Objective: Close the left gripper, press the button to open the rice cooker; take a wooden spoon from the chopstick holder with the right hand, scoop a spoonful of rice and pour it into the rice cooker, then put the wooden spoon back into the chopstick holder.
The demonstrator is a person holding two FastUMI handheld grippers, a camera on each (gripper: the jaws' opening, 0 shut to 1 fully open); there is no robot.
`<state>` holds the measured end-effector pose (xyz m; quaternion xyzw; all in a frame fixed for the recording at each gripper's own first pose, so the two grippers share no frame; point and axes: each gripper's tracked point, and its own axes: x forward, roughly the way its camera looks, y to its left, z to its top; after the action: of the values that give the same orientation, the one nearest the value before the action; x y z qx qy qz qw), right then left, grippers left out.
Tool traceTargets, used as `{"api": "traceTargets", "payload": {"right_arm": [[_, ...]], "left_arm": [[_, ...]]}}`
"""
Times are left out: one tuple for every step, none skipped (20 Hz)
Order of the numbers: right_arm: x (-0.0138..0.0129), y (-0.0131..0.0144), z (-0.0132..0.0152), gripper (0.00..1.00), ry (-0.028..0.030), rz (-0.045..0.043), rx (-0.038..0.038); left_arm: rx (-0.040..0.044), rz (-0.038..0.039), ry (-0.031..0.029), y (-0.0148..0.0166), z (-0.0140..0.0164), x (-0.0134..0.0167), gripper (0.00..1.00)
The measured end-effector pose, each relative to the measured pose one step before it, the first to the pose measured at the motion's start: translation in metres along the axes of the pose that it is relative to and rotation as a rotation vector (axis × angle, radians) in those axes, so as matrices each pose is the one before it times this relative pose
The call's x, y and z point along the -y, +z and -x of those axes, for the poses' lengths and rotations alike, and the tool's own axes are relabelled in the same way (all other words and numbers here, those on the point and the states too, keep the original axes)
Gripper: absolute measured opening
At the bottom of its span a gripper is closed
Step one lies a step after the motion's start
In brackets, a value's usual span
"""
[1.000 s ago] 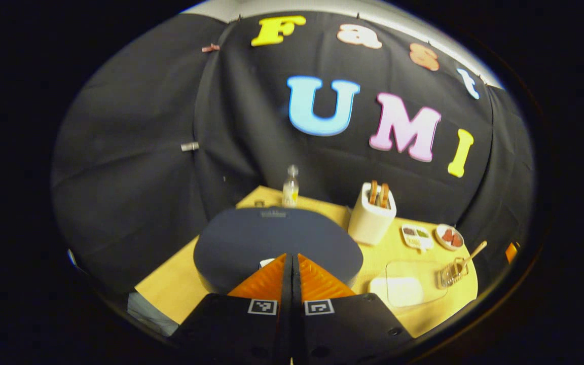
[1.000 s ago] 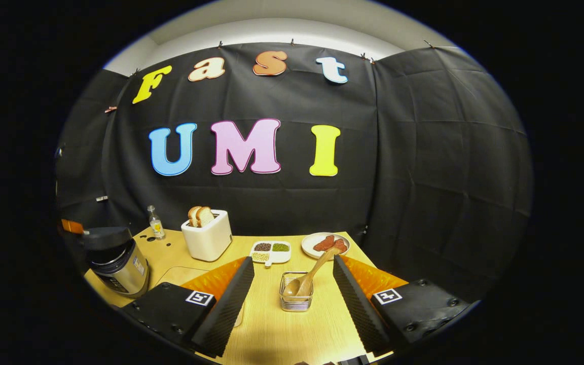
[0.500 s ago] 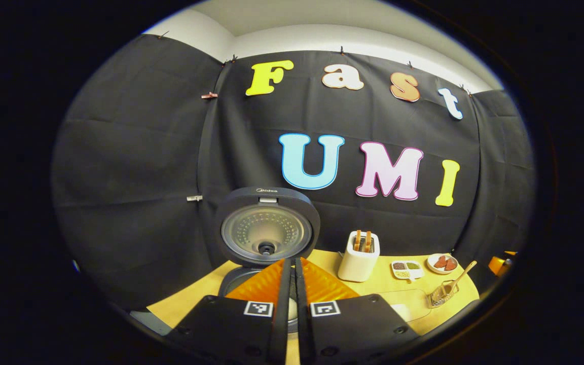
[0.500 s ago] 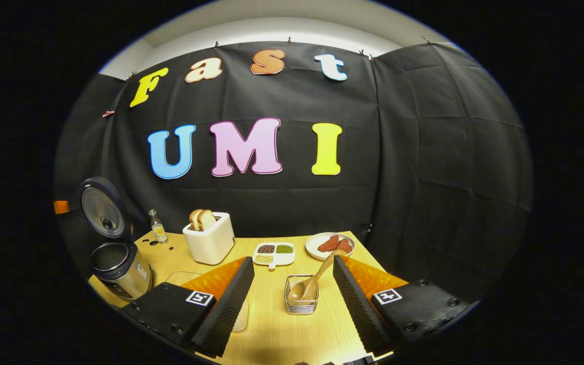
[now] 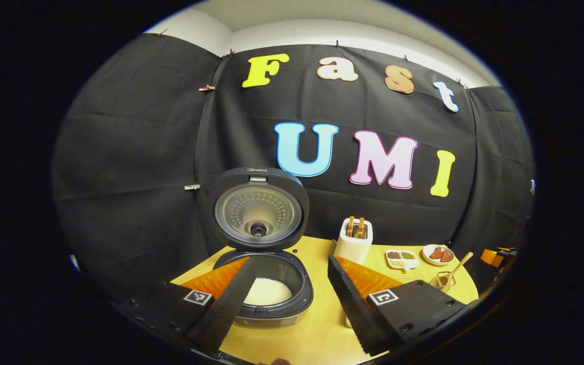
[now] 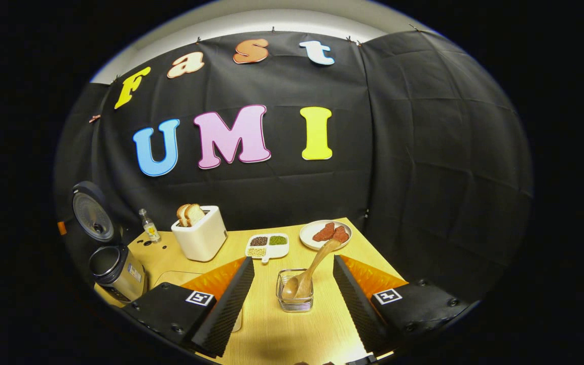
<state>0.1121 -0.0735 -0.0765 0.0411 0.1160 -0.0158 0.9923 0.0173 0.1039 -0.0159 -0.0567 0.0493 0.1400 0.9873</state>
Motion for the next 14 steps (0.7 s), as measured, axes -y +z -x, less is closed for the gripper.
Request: {"api": "traceTargets", "payload": {"right_arm": [[0.00398,-0.00393,-0.00647,0.98,-0.00688,-0.01499,-0.02058],[0.00336,-0.00335,-0.00662,0.98,-0.00327,-0.02083,-0.02401],[0.00294,-0.00252,-0.00645,0.98,-0.00016,-0.02015,-0.01698],[0.00209,-0.00297,-0.00551,0.97,-0.00087,-0.01646,-0.01504],[0.00222,-0.00164,-0.00787,0.97,-0.00186,-0.01171,-0.01048],[0.00340,-0.00098,-0.00687,0.97,-0.00309,-0.00797,-0.00965],[0.00261,-0.00061,-0.00839,0.97,-0.00217,-0.00624,-0.01191],[0.00245,-0.00121,-0.00745,0.97,-0.00169,-0.00416,-0.01025],[0.00329,-0.00066,-0.00821,0.97,-0.00331,-0.00221,-0.00841],[0.00319,-0.00178,-0.00900,0.97,-0.00213,-0.00342,-0.01269],[0.00156,-0.00146,-0.00823,0.97,-0.00027,-0.00606,-0.01208],[0.00332,-0.00343,-0.00699,0.97,-0.00027,-0.00807,-0.01579],[0.00318,-0.00353,-0.00860,0.97,-0.00149,-0.01089,-0.02146],[0.00360,-0.00458,-0.00673,0.97,0.00007,-0.01191,-0.02205]], "left_arm": [[-0.00646,-0.00033,-0.00011,-0.00278,0.00196,0.00300,0.95],[-0.00728,0.00243,-0.00094,-0.00390,0.00182,0.00384,0.95],[-0.01058,0.00101,0.00234,-0.00394,0.00104,0.00320,0.95],[-0.01281,-0.00052,0.00633,-0.00562,0.00058,0.00188,0.95],[-0.00934,-0.00101,0.00479,-0.00352,0.00135,0.00199,0.95],[-0.00744,-0.00119,0.00423,-0.00357,0.00242,0.00327,0.95],[-0.00744,-0.00268,0.00607,-0.00278,0.00107,0.00275,0.96],[-0.00825,-0.00410,0.00738,-0.00359,0.00127,0.00230,0.95],[-0.00693,-0.00445,0.01008,-0.00282,0.00170,0.00165,0.96],[-0.00682,-0.00391,0.01049,-0.00335,0.00139,0.00173,0.95],[-0.00885,-0.00234,0.01210,-0.00348,0.00234,0.00182,0.95],[-0.00796,-0.00114,0.01133,-0.00412,0.00165,0.00155,0.96],[-0.00842,-0.00098,0.01164,-0.00235,0.00155,0.00197,0.95],[-0.01113,-0.00046,0.01347,-0.00440,0.00163,0.00187,0.95]]}}
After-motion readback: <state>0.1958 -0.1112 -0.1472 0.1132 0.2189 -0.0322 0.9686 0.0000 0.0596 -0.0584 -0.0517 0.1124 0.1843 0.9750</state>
